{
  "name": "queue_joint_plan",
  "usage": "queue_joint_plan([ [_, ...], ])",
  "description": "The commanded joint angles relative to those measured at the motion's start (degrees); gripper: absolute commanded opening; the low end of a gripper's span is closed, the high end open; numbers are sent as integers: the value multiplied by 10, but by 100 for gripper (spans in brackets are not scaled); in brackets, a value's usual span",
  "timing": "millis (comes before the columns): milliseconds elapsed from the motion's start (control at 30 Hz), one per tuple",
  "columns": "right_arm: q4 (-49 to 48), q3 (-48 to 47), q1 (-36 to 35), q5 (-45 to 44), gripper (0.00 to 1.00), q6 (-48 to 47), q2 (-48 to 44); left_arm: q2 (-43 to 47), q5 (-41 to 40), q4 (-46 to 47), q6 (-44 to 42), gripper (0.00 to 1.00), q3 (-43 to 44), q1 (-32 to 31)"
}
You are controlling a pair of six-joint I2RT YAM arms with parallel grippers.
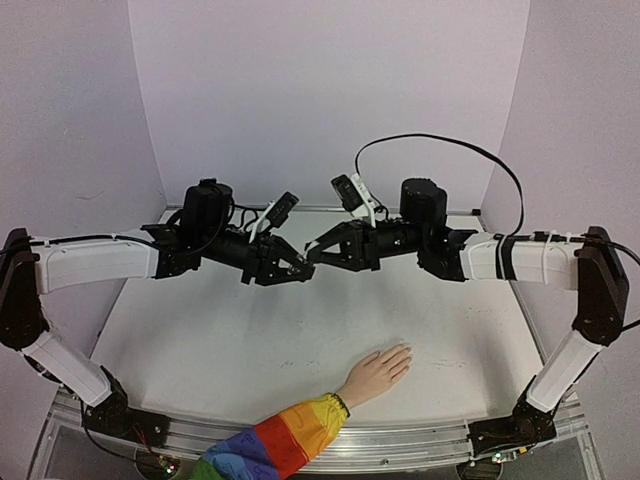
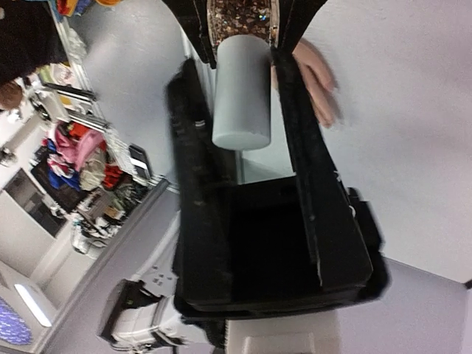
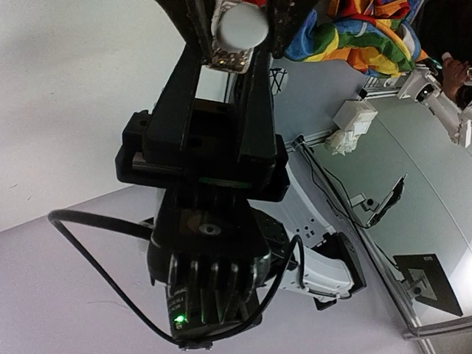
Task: Paint the nails
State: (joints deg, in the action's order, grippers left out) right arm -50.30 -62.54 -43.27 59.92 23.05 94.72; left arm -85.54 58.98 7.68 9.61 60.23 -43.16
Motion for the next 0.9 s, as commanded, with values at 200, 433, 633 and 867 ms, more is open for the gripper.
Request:
queue_joint_plan([
  [200,243,-73,15,-418,86,68,-80,83,-538,36,-129,0,-40,-42],
  [433,232,-110,-11,-428,82,171,-29,59,-583,29,-136,0,-16,-57],
  [633,234,-157,-25,-423,75,179,19,35,-607,14,-142,0,11,-68],
  [867,234,-190,-32,-402,50,175,56,22,-607,-2,-153,0,29,-75],
])
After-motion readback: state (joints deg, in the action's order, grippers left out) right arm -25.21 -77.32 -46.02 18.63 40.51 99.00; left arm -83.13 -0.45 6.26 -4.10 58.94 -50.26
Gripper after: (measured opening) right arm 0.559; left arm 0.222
